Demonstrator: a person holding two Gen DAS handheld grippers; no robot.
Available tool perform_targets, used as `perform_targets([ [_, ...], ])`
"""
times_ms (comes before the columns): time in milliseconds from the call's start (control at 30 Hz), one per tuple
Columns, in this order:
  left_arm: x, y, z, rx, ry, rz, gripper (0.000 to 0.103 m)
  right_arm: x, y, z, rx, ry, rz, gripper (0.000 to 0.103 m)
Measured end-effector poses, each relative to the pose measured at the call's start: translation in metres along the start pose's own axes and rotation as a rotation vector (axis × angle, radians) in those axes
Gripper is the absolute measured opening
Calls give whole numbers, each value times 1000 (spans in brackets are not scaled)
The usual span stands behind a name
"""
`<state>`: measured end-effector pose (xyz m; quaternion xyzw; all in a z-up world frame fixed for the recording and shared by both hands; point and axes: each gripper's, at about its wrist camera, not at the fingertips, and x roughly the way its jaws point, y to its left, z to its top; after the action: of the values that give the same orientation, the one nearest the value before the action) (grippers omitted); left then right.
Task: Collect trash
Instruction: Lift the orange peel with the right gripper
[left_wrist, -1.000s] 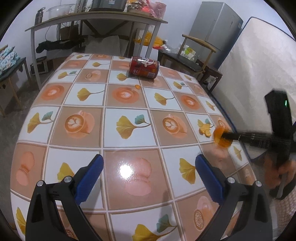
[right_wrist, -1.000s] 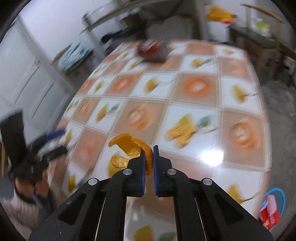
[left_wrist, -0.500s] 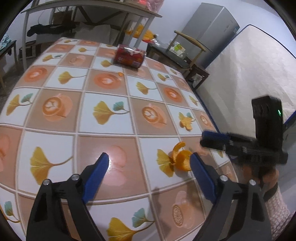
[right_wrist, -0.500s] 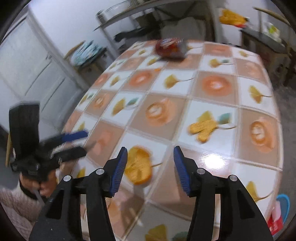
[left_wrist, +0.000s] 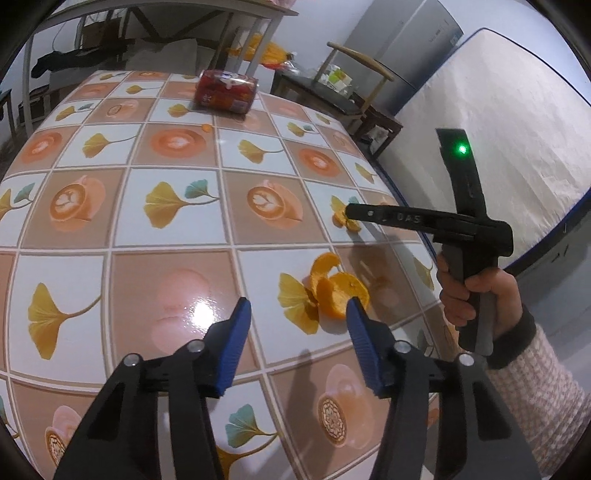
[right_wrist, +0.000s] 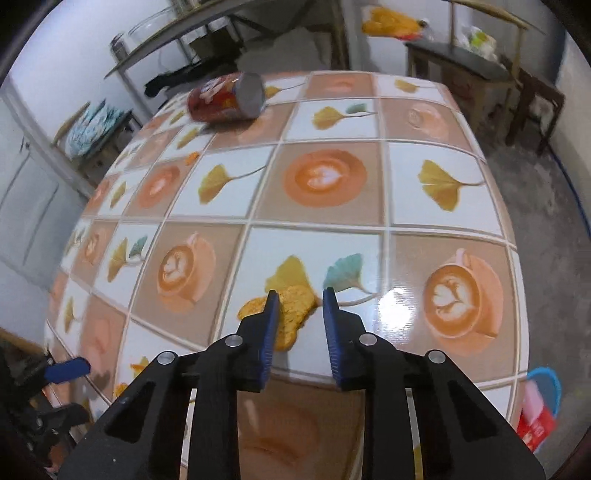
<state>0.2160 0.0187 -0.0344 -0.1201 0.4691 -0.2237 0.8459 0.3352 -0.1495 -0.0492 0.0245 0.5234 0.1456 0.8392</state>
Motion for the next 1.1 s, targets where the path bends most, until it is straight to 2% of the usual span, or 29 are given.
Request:
perform_targets([
  [100,2,-3,-1,13,7,0,47,-3,7,-6,-58,-6,-41,9],
  [133,3,-4,-2,15,10,-1,46,-4,7,-6,-59,-9,-47,2],
  [233,5,-4,-3,17,16,1,44,-8,0,-8,-28,-8,-23,0],
  [400,7,-2,-5,17,22,13,44,-34,3,-16,-1,-56,37,0],
  [533,8,2,-7,8,28,31,44,-64,12,-22,26,-96,171,0],
  [600,8,3,-7,6,28,39,44,-73,21,-26,13,-85,249,0],
  [667,8,3,-8,6,27,45,44,-74,32,-29,-9,-63,287,0],
  [733,8,3,-8,6,24,46,44,-69,43,-33,-28,-33,294,1],
  [867,8,1,-8,8,26,45,44,-44,62,-43,-76,39,231,5],
  [1033,7,0,-10,13,28,46,44,-38,63,-50,-81,43,204,19],
  [1100,8,-1,-10,13,27,48,44,-34,60,-51,-67,53,208,20],
])
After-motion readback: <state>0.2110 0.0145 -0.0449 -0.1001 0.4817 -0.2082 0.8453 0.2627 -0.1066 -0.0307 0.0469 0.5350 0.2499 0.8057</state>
